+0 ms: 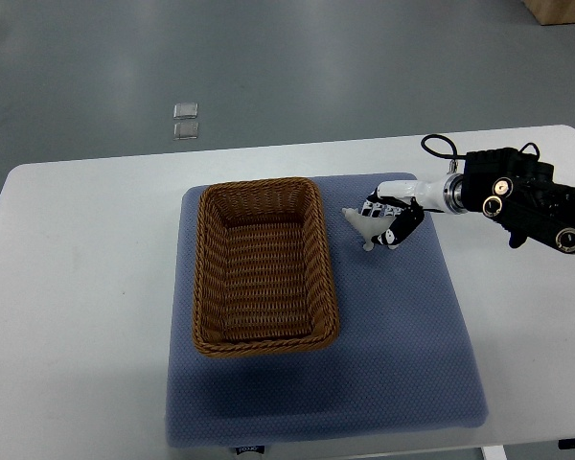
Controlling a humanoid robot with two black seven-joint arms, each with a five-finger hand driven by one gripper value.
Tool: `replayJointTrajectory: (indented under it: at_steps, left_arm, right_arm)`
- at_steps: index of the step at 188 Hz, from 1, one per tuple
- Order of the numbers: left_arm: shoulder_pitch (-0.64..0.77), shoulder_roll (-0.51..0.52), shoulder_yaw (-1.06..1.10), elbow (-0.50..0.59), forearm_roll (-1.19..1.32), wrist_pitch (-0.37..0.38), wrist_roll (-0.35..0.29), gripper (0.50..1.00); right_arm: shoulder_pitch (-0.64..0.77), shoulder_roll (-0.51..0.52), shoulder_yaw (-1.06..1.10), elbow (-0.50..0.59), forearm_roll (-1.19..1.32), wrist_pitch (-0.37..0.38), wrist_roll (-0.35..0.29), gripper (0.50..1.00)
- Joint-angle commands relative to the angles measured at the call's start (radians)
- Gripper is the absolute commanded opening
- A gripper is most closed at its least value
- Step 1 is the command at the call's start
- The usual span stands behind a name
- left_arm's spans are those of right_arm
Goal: Place white bear in brown basket with right hand
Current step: 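Close the right hand's fingers around the white bear, then lift the bear with the right hand and carry it over the basket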
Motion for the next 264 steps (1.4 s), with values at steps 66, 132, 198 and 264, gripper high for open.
replayJointTrajectory:
  at_steps: [66,132,198,264]
  left_arm:
    - [-0.001,0.000,0.001,-0.003,0.001,0.000,0.000,1.000]
    - [-0.001,0.000,0.001,-0.003,0.001,0.000,0.000,1.000]
    - [-0.001,0.000,0.001,-0.005,0.001,0.000,0.000,1.000]
    - [-0.001,0.000,0.001,-0.014,0.001,0.000,0.000,1.000]
  right_arm:
    - [0.086,-0.032,0.014,0.014,-0.002,0.023,0.000,0.500]
    - [0.283,-0.153,0.021,0.216,0.036,0.114,-0.016,0.500]
    - [0.310,-0.104,0.020,0.336,0.098,0.068,-0.046,0.500]
    - [0.236,0.171,0.003,0.204,0.085,-0.043,-0.045,0.500]
